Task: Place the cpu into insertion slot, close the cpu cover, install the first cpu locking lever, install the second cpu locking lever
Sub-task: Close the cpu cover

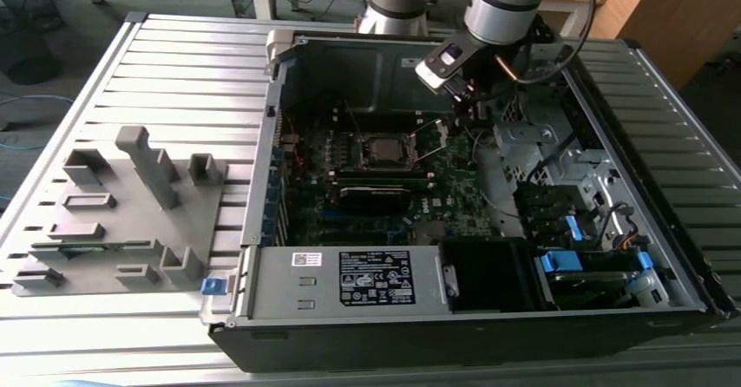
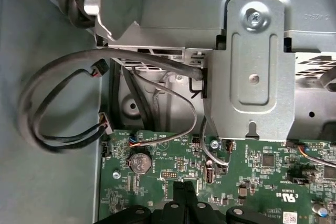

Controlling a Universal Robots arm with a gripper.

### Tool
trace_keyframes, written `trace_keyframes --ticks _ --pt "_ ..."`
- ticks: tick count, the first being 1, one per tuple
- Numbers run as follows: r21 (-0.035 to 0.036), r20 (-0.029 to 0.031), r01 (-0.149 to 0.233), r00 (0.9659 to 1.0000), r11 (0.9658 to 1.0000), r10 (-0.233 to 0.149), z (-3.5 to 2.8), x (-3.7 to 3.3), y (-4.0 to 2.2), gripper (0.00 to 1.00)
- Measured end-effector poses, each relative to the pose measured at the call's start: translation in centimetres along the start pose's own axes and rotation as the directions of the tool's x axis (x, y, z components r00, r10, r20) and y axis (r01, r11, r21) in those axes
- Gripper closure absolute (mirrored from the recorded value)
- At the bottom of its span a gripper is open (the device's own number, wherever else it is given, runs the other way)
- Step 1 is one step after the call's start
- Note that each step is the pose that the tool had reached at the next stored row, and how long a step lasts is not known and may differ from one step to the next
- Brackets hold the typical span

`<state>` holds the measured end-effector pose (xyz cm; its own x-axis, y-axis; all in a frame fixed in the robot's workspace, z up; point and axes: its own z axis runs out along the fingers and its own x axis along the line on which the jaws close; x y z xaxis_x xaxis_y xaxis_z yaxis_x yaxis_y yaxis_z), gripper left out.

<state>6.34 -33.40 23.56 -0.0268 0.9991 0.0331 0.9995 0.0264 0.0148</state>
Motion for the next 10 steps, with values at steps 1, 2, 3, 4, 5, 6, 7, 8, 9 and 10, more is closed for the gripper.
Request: trace_keyframes --ticks 1,2,3,4,5,6,7,8,9,10 --pt "-0.0001 0.0 0.0 1.0 1.0 0.0 0.13 -0.01 0.01 0.9" --pt "-0.0002 -0.0001 0.0 1.0 1.0 0.0 0.26 -0.01 0.01 0.9" --pt "-0.0003 -0.0001 0.0 1.0 1.0 0.0 0.38 -0.01 0.02 0.9" --pt "-0.0005 -0.0001 0.0 1.0 1.0 0.0 0.51 -0.02 0.02 0.9" --pt "-0.0005 0.0 0.0 1.0 1.0 0.0 0.61 -0.02 0.03 0.9" --pt "-0.0005 0.0001 0.0 1.0 1.0 0.0 0.66 -0.02 0.03 0.9" --pt "-0.0005 0.0004 0.0 1.0 1.0 0.0 0.66 -0.03 0.03 0.9" --pt "-0.0005 0.0005 0.0 1.0 1.0 0.0 0.66 -0.03 0.03 0.9" --pt "-0.0005 0.0005 0.0 1.0 1.0 0.0 0.67 -0.03 0.03 0.9" --pt "-0.0005 0.0002 0.0 1.0 1.0 0.0 0.68 -0.02 0.03 0.9"
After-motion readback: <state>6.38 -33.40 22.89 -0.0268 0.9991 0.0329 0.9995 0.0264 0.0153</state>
